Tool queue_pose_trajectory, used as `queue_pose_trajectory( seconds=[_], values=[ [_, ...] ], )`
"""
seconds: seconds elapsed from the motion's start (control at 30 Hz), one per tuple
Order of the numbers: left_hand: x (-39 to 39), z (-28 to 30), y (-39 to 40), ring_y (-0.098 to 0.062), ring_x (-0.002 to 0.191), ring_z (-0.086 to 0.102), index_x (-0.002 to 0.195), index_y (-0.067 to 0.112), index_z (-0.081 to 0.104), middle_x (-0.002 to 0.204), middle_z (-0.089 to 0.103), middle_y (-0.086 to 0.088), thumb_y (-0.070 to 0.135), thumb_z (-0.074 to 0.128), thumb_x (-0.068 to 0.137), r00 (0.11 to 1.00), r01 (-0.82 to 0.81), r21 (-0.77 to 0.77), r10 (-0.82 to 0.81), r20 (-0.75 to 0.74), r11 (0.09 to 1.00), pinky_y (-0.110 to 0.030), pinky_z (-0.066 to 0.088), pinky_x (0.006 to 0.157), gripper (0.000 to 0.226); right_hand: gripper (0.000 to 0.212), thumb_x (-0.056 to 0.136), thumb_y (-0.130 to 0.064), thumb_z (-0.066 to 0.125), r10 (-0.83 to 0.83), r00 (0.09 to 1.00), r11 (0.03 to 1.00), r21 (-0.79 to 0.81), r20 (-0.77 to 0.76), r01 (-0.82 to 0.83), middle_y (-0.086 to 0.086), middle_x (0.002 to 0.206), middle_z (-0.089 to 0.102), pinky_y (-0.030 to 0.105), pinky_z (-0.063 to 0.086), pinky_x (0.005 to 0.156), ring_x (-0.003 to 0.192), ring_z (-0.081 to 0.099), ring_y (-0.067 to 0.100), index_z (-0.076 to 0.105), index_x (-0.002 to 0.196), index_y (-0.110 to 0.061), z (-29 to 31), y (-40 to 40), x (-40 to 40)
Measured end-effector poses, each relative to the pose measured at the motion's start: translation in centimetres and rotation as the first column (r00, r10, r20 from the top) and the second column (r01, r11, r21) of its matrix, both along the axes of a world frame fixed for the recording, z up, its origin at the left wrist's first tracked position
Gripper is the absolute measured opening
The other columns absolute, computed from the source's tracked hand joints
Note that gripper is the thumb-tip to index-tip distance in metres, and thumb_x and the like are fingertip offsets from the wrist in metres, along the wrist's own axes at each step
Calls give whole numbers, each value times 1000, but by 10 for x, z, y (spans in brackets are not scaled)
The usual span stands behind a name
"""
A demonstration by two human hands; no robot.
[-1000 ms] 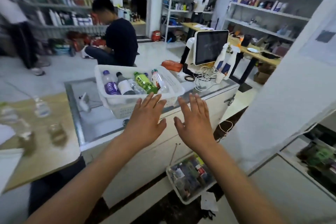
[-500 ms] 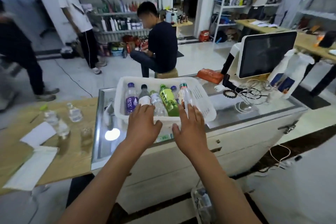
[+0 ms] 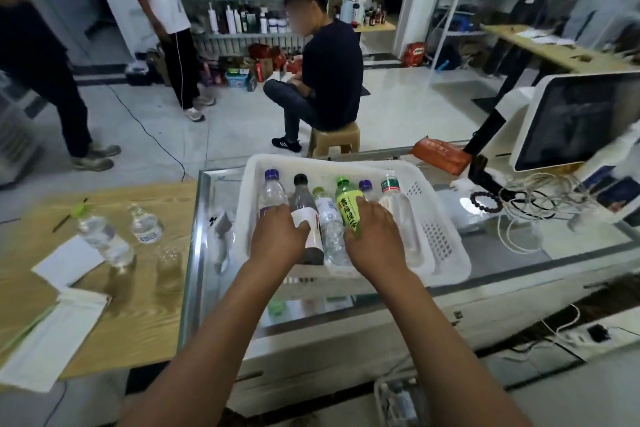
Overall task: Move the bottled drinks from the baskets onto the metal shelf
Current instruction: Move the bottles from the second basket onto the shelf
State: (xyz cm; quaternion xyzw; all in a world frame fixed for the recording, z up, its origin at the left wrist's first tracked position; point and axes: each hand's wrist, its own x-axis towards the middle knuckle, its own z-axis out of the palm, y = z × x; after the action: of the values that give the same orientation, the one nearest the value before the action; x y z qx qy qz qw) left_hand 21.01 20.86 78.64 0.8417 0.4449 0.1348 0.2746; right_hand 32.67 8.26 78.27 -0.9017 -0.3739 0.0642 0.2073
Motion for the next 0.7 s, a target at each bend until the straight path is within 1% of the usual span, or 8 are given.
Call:
queue_pose_trajectory(
  seconds=[0.1, 0.17, 0.2, 0.27, 0.37, 0.47, 0.6, 0.7],
  values=[
    [8, -9, 9, -30, 99, 60, 105, 11, 60, 105, 64, -10, 38, 59, 90, 999, 6, -54, -9, -52, 999, -31, 38, 70, 31, 61, 96, -31, 56, -60, 997, 997, -51, -46, 58, 15, 147, 46, 43, 42, 106, 132, 44, 33, 32, 151, -15, -3, 13, 14],
    [12, -13, 11, -26, 87, 62, 84, 21, 56, 85, 64, -2, 47, 61, 87, 999, 10, -79, -14, -47, 997, -29, 36, 61, 26, 61, 96, -32, 56, -74, 996, 992, -110, -49, 68, 15, 138, 53, 41, 48, 94, 122, 53, 34, 32, 149, -14, -7, 19, 24],
    [14, -14, 11, -23, 79, 62, 74, 24, 52, 73, 60, 3, 51, 63, 85, 999, 7, -84, -10, -35, 996, -28, 34, 56, 31, 60, 96, -32, 55, -73, 996, 987, -145, -51, 65, 15, 132, 57, 39, 49, 87, 116, 57, 34, 32, 148, -13, -9, 22, 28],
    [18, -16, 9, -18, 68, 60, 70, 24, 53, 64, 54, 7, 56, 67, 78, 999, 4, -80, -7, -38, 997, -26, 33, 50, 36, 54, 96, -32, 54, -70, 995, 975, -216, -65, 55, 14, 123, 62, 35, 46, 76, 108, 61, 33, 36, 143, -11, -14, 26, 35],
    [25, -17, 6, -17, 71, 60, 84, 21, 65, 76, 62, 2, 56, 74, 73, 993, 27, -53, -33, -116, 998, -25, 38, 53, 38, 45, 94, -33, 57, -89, 991, 960, -272, -96, 59, 11, 117, 64, 32, 43, 72, 104, 63, 31, 45, 131, -11, -20, 31, 45],
    [30, -16, 4, -22, 83, 64, 94, 17, 65, 91, 65, -5, 53, 79, 70, 982, 30, -35, -36, -183, 999, -28, 50, 66, 45, 41, 90, -37, 63, -109, 989, 955, -286, -103, 76, 7, 111, 66, 32, 46, 71, 99, 64, 28, 52, 121, -14, -22, 34, 51],
    [34, -12, 9, -19, 74, 61, 83, 18, 58, 85, 64, -4, 35, 86, 64, 986, 22, -134, -44, -162, 991, -27, 49, 59, 37, 29, 85, -33, 69, -70, 991, 926, -377, -110, 23, 3, 95, 61, 30, 44, 68, 87, 61, 23, 56, 105, -16, -15, 42, 61],
    [34, -14, 15, -17, 69, 58, 85, 16, 60, 80, 62, -2, 27, 86, 61, 992, 1, -205, -27, -125, 979, -27, 50, 54, 37, 30, 83, -31, 73, -28, 984, 913, -405, -178, -48, -1, 86, 55, 29, 42, 66, 82, 57, 21, 50, 97, -19, -10, 45, 69]
  ],
)
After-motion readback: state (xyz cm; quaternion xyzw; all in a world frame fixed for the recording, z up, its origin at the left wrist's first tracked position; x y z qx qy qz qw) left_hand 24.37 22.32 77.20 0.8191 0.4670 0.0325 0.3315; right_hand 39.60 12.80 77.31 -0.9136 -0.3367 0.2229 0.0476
